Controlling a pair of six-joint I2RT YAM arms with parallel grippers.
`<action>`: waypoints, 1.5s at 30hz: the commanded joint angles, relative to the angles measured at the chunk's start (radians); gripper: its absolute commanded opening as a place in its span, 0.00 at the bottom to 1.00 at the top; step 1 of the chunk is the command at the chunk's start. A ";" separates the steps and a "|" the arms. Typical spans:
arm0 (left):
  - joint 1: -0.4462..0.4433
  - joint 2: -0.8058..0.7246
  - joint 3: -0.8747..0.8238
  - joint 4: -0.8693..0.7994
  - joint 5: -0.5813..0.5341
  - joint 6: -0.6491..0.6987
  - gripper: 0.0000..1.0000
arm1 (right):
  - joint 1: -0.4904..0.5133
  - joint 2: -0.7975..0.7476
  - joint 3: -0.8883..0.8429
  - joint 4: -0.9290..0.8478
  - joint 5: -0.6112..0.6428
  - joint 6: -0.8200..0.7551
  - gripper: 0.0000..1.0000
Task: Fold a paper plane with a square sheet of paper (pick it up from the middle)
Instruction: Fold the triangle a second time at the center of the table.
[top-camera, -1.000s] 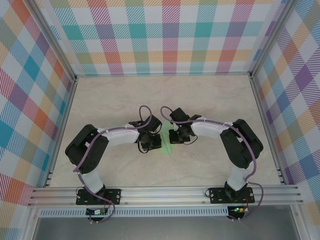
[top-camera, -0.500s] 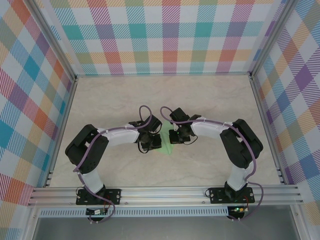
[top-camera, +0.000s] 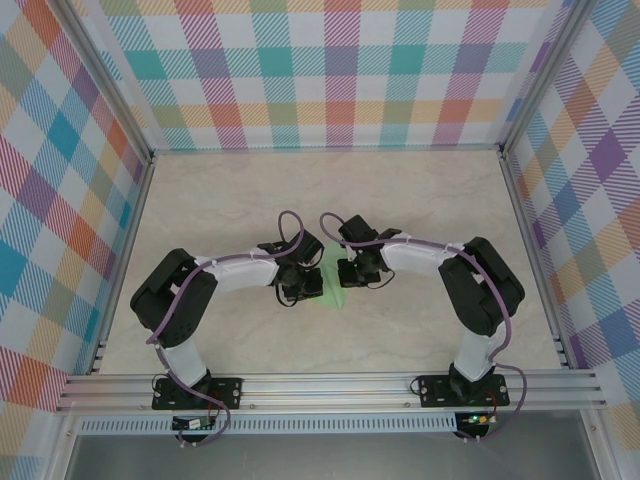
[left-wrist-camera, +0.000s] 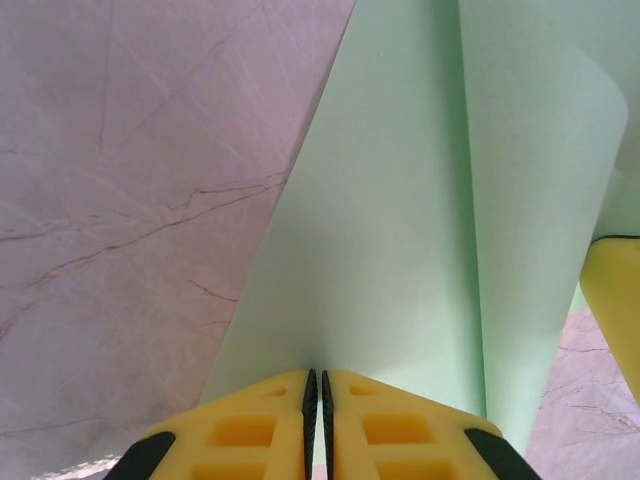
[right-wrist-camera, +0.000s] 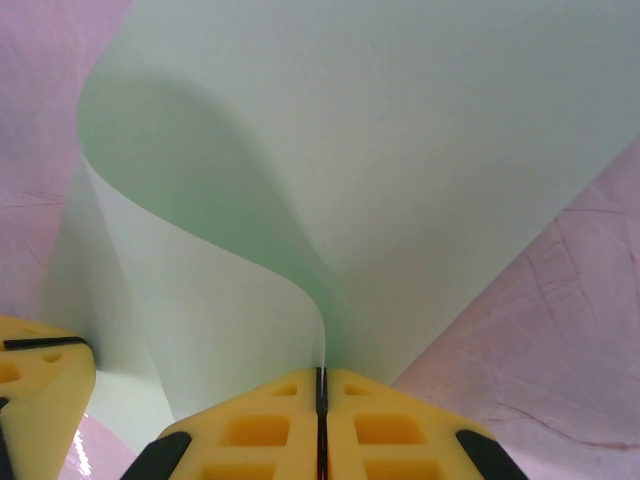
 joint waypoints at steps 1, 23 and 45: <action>-0.005 -0.008 -0.009 -0.044 -0.014 0.013 0.13 | -0.006 0.006 0.014 -0.018 0.008 -0.006 0.09; 0.006 -0.094 -0.013 -0.015 -0.016 -0.004 0.13 | -0.006 0.030 0.005 -0.017 0.017 -0.002 0.09; 0.038 -0.035 -0.060 0.071 0.078 -0.037 0.11 | -0.006 0.001 0.025 0.008 -0.028 -0.014 0.09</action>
